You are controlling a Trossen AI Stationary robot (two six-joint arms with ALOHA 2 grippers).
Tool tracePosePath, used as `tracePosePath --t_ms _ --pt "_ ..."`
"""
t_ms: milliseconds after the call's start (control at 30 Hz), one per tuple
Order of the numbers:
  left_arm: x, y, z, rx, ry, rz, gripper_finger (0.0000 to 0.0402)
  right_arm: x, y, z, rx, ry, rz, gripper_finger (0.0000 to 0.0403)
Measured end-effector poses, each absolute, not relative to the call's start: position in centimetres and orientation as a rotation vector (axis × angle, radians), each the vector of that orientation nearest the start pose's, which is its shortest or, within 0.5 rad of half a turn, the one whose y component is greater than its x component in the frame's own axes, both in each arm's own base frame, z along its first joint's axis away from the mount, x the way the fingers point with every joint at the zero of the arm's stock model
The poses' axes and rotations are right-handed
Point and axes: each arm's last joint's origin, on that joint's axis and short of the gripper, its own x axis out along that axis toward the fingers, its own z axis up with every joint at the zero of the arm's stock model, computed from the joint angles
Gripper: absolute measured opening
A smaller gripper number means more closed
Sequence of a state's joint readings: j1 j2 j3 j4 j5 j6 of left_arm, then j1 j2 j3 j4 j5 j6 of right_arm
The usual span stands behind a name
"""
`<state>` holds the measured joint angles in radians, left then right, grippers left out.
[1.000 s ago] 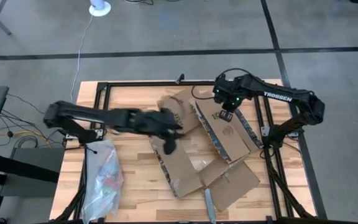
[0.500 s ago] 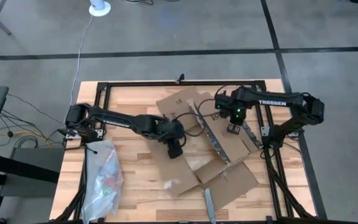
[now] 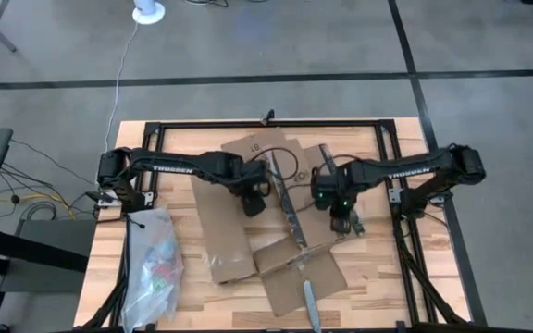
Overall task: Unpack boxes
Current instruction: Break down the box until it is fully flat
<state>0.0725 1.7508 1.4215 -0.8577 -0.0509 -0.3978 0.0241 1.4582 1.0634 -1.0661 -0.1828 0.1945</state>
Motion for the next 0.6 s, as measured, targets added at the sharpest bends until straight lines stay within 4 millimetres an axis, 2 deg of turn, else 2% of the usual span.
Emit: tracePosePath --t_ms 133,233,433,533,600 --pt "37.2 0.5 26.8 -0.377 0.970 0.220 0.0148 25.1 1.1 23.1 0.168 1.452 -0.019 0.0048" --pt "37.7 -0.9 26.5 -0.328 0.900 0.193 0.0148 25.5 0.5 23.2 0.139 1.418 -0.012 0.0048" --pt "36.9 -0.6 23.1 -0.367 0.934 0.329 0.0148 25.6 -0.6 23.1 0.109 1.395 0.002 0.0048" --pt "38.1 0.0 21.4 -0.407 0.839 0.331 0.0148 25.8 -0.7 23.1 0.093 1.379 0.010 0.0048" --pt "38.5 0.3 19.7 -0.427 0.881 0.347 0.0148 25.9 -0.5 23.1 0.087 1.370 0.018 0.0048"
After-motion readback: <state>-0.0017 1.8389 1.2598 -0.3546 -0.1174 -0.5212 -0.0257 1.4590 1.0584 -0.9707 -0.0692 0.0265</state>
